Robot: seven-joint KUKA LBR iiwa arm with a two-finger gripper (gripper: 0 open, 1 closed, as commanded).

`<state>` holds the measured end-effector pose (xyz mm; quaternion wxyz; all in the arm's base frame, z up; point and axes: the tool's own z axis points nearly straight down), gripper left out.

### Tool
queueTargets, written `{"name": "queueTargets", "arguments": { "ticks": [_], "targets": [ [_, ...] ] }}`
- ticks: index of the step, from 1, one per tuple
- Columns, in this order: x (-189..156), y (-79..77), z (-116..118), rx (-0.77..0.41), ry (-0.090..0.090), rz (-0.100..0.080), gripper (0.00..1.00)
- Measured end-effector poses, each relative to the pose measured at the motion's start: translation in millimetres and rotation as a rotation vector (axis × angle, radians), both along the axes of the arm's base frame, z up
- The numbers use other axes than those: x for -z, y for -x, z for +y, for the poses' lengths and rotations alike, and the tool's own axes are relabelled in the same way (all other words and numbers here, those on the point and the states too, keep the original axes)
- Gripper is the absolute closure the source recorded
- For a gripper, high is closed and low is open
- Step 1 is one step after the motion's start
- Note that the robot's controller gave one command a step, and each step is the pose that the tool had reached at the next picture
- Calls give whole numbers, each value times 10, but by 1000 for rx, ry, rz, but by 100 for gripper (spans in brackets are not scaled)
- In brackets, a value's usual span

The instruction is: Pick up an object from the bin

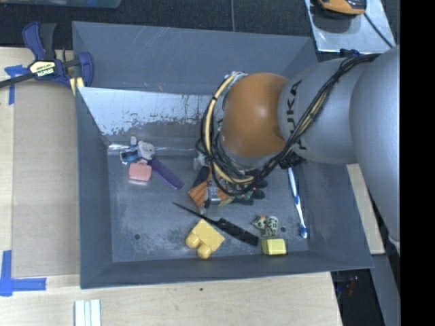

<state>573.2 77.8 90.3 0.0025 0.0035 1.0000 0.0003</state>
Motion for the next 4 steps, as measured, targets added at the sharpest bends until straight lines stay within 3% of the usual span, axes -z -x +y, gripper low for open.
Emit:
{"name": "queueTargets", "arguments": {
  "ticks": [1,2,3,4],
  "targets": [
    [-542,-260,-529,-263,-2,-5,0],
    [-261,-317,-671,-172,1,3,0],
    [213,-475,-810,-135,-1,-8,0],
    [174,-550,-766,-69,1,-16,100]
  ]
}}
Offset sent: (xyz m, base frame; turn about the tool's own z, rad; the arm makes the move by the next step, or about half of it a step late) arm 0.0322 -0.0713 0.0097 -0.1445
